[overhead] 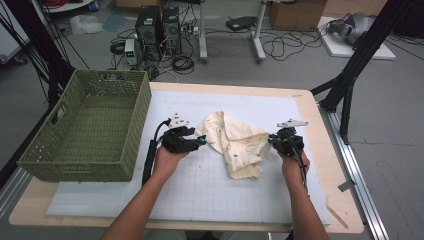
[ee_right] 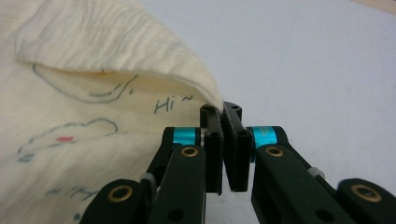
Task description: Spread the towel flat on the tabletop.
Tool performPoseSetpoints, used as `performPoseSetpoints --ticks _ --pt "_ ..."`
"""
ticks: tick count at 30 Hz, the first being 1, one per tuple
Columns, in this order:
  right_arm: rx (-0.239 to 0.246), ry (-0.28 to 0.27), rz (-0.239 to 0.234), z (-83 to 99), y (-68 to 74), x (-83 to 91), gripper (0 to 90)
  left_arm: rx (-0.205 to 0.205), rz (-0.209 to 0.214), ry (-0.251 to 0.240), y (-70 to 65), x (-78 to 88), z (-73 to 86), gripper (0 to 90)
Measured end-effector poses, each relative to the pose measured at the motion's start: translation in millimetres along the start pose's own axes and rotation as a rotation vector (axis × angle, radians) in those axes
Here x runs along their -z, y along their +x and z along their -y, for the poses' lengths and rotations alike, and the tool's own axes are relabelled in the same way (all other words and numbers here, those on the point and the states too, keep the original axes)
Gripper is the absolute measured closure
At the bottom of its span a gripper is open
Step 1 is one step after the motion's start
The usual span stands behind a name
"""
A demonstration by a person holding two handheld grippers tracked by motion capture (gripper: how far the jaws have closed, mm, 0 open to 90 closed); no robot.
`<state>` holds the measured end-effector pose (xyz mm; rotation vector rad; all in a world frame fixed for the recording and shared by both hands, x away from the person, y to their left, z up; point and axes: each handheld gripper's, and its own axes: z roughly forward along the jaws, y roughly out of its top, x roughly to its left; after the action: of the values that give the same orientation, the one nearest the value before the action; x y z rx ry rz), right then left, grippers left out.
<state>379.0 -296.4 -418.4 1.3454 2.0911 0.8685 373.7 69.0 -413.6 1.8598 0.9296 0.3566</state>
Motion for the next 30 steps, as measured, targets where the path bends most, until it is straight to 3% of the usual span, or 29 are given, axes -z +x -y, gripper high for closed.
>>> performPoseSetpoints --ticks 2,4,8,12,15,20,23,25,28,30 --pt "-0.027 -0.001 0.0 2.3 -5.3 0.2 84.4 -0.006 0.028 0.017 -2.0 -1.7 1.0 45.8" --pt "-0.034 -0.016 0.007 3.5 -8.5 3.2 78.8 -0.038 0.047 0.038 -6.2 -4.2 1.8 54.1" --pt "-0.022 -0.068 0.003 4.7 -7.6 17.2 69.4 -0.054 0.05 0.058 -12.6 -13.9 4.0 53.6" --pt "0.016 -0.093 -0.008 13.7 -1.6 31.9 65.3 -0.092 0.007 0.069 -18.6 -31.0 4.2 51.0" --pt "0.025 -0.116 -0.034 24.1 1.8 41.2 63.2 -0.088 -0.009 0.092 -22.4 -45.4 2.2 48.8" --pt "0.041 -0.128 -0.068 39.0 8.5 49.7 55.9 -0.105 -0.045 0.173 -30.4 -66.5 2.2 51.1" --pt "0.027 -0.125 -0.08 43.9 10.9 48.9 51.7 -0.154 -0.071 0.194 -35.1 -72.1 5.4 56.6" --pt "0.024 -0.116 -0.098 44.8 13.2 46.1 50.8 -0.185 -0.08 0.192 -36.5 -71.7 5.5 79.6" --pt "0.047 -0.097 -0.139 44.3 21.8 38.6 50.0 -0.166 -0.065 0.205 -33.6 -68.7 4.6 86.5" --pt "0.069 -0.078 -0.198 43.5 28.1 31.9 50.8 -0.146 -0.055 0.219 -29.9 -64.5 4.1 86.9"
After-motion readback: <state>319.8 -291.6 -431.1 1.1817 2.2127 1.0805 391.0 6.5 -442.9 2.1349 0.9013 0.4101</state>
